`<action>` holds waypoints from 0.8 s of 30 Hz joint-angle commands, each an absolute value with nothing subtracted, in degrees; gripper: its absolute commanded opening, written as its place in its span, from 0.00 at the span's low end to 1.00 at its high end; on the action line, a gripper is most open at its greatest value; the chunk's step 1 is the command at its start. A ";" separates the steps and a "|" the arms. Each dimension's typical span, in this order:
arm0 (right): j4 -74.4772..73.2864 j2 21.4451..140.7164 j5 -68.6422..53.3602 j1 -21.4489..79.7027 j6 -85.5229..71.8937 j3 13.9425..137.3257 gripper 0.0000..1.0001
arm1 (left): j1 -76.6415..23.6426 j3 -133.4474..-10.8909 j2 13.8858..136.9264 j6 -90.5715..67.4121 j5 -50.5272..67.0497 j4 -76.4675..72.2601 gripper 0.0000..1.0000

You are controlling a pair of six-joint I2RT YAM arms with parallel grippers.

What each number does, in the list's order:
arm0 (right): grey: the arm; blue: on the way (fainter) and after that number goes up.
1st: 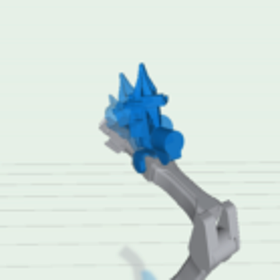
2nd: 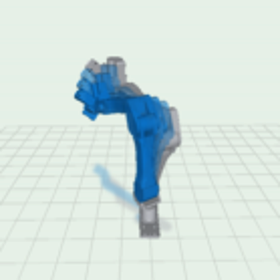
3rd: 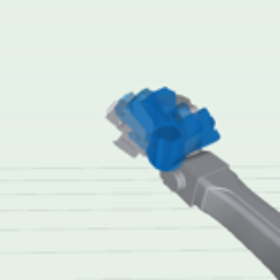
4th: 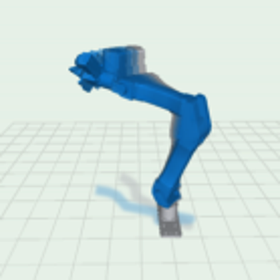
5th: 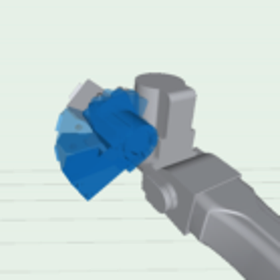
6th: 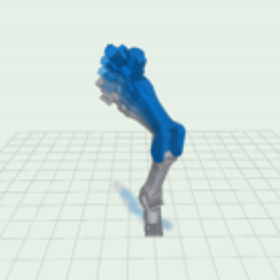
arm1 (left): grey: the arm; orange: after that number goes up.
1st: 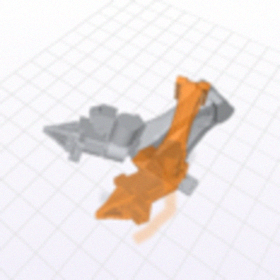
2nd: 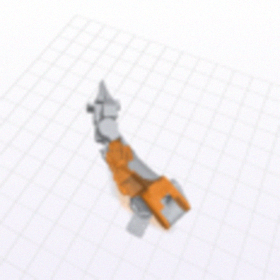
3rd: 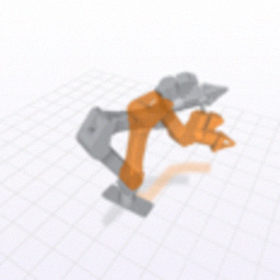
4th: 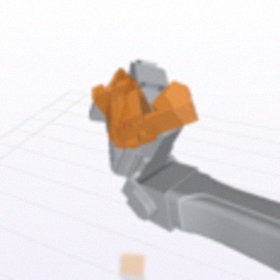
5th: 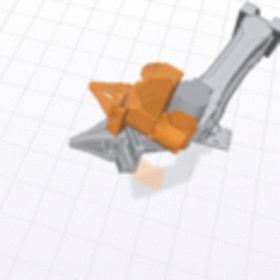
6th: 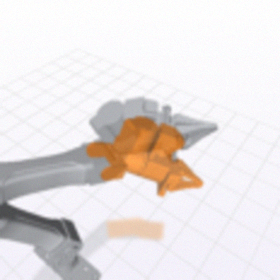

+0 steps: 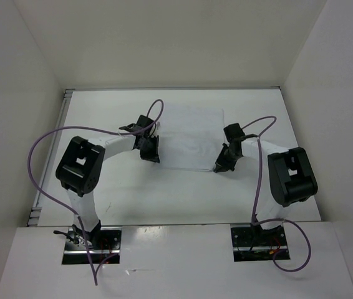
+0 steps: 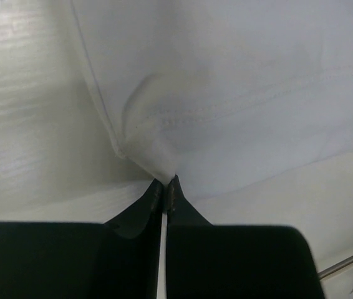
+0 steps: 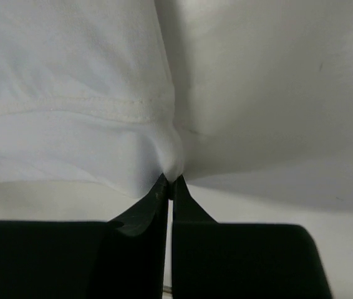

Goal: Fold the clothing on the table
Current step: Fold the skirt

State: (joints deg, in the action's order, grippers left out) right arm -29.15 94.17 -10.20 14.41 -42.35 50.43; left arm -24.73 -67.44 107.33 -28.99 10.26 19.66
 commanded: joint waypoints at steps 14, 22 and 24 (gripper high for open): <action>-31.90 94.41 -2.19 10.81 -36.12 69.91 0.00 | -18.63 -85.01 109.08 -26.98 18.09 23.74 0.00; -43.14 74.73 -7.12 20.03 -43.06 57.39 0.00 | -18.63 -65.67 94.15 -30.93 25.93 25.48 0.00; -47.78 68.42 -8.69 21.45 -45.86 56.69 0.00 | -18.63 -62.60 88.17 -32.16 27.24 28.11 0.00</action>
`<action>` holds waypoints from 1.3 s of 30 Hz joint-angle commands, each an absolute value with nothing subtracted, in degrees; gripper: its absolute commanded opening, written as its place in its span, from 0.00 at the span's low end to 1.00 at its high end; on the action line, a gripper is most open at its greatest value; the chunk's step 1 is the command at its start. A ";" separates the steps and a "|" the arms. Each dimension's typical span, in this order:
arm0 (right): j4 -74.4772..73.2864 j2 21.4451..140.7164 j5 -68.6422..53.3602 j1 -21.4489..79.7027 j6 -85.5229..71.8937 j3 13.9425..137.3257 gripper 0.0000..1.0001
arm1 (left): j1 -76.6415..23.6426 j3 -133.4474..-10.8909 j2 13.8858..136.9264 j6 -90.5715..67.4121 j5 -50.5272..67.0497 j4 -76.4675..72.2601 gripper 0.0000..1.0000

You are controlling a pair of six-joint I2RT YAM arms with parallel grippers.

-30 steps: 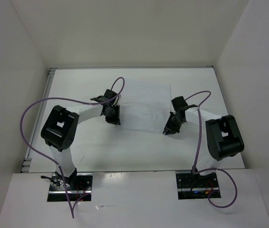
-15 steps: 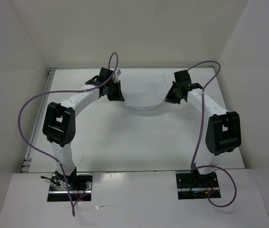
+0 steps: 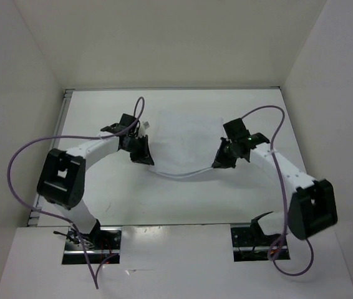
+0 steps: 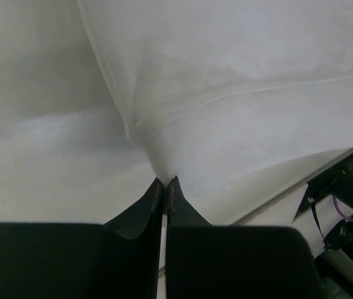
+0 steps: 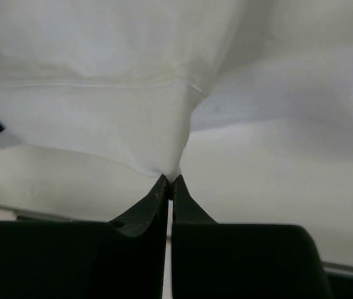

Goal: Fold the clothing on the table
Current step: Fold the skirt

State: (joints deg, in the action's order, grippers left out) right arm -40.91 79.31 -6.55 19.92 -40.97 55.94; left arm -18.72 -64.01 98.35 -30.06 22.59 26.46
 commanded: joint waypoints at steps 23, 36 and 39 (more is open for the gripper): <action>-41.14 86.29 3.69 13.80 -40.70 69.52 0.00 | -17.58 -84.62 107.22 -36.21 20.40 27.16 0.00; -34.46 98.52 4.83 11.69 -38.85 75.23 0.00 | -13.63 -91.32 114.52 -36.21 17.49 27.15 0.00; -33.93 100.02 5.36 11.16 -38.85 76.63 0.00 | -13.10 -91.85 116.45 -36.21 18.54 26.64 0.00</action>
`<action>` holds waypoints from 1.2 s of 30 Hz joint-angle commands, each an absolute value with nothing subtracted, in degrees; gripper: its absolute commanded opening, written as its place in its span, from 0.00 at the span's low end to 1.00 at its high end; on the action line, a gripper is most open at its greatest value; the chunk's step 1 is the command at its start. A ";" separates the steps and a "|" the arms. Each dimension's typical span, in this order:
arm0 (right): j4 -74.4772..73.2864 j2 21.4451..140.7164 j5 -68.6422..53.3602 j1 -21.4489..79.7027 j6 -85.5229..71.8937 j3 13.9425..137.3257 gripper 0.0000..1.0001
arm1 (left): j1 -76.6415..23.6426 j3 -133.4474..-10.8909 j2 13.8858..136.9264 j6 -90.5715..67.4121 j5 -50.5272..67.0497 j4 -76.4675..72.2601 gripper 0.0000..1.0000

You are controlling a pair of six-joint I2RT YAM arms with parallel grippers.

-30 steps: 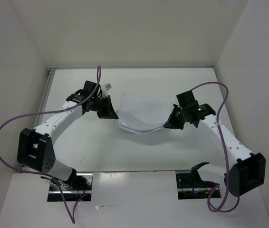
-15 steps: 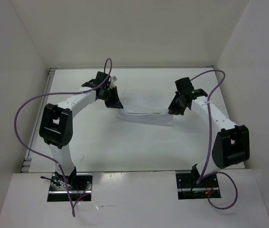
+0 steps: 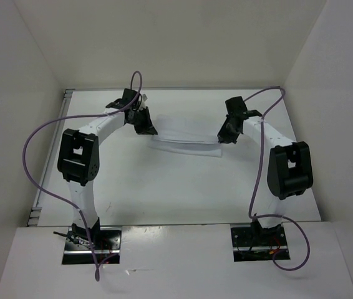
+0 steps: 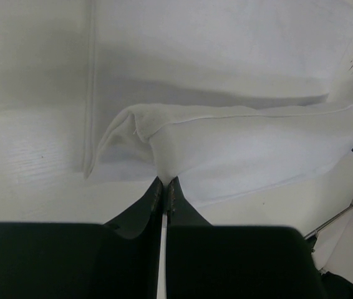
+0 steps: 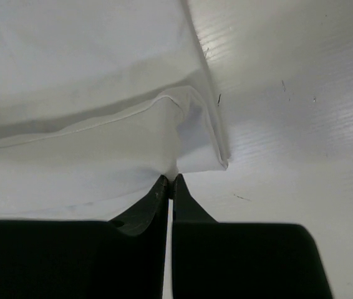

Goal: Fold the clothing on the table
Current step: Fold the skirt

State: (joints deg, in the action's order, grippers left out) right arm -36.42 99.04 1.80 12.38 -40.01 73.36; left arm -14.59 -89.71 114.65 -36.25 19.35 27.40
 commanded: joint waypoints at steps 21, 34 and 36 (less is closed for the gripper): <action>-18.09 100.73 2.29 8.43 -34.19 84.03 0.46 | -5.19 -102.77 121.04 -47.55 27.24 11.53 0.61; -26.19 107.92 -6.32 14.32 -31.29 81.73 0.11 | -12.39 -85.23 114.07 -36.65 34.80 11.69 0.00; -26.19 111.96 -7.11 14.94 -31.29 83.58 0.10 | -12.92 -87.26 117.32 -36.13 34.80 12.21 0.00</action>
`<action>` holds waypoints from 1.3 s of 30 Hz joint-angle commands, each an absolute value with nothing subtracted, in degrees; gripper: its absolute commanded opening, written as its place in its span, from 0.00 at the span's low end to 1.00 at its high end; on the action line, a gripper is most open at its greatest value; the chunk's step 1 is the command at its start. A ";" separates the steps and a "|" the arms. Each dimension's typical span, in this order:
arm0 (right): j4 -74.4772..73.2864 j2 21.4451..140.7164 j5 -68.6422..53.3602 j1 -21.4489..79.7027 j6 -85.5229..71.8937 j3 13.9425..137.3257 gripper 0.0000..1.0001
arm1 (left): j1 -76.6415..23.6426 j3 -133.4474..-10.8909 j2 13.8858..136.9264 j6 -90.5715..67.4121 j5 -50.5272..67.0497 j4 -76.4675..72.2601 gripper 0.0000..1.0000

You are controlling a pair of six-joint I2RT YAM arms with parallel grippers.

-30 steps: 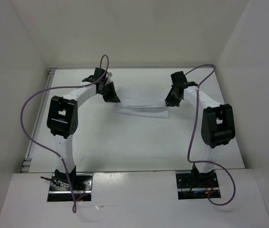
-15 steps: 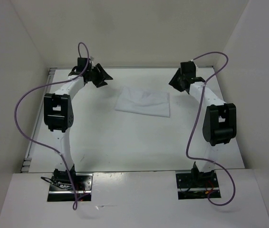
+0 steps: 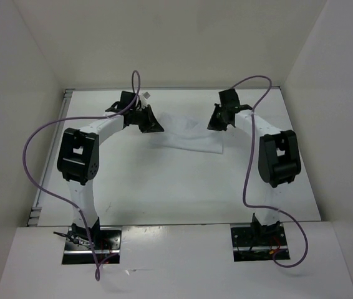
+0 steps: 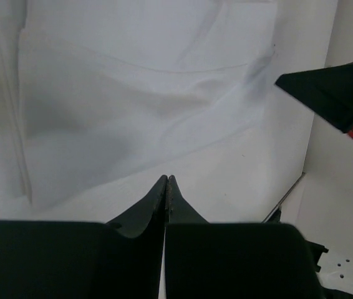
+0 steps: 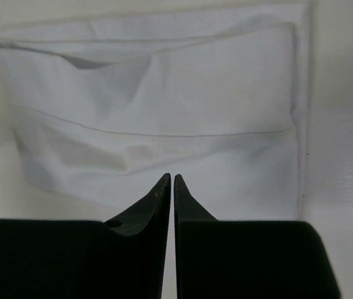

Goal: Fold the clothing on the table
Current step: Fold the skirt

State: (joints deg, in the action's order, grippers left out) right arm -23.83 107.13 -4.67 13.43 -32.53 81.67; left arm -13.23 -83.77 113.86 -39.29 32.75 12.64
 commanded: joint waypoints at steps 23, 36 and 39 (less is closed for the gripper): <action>-33.93 113.74 -8.26 19.86 -33.49 72.80 0.12 | -19.68 -78.85 116.99 -36.74 6.68 29.53 0.00; -37.70 95.81 -8.96 15.92 -29.19 69.61 0.56 | -20.21 -82.25 106.35 -27.36 21.70 35.14 0.46; -38.94 92.74 -7.83 12.40 -27.87 69.61 0.59 | -20.83 -88.23 106.52 -22.52 24.96 38.57 0.52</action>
State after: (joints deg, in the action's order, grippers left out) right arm -35.55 96.97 -9.61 15.05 -30.46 67.92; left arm -20.05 -82.46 110.21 -29.65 18.85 34.65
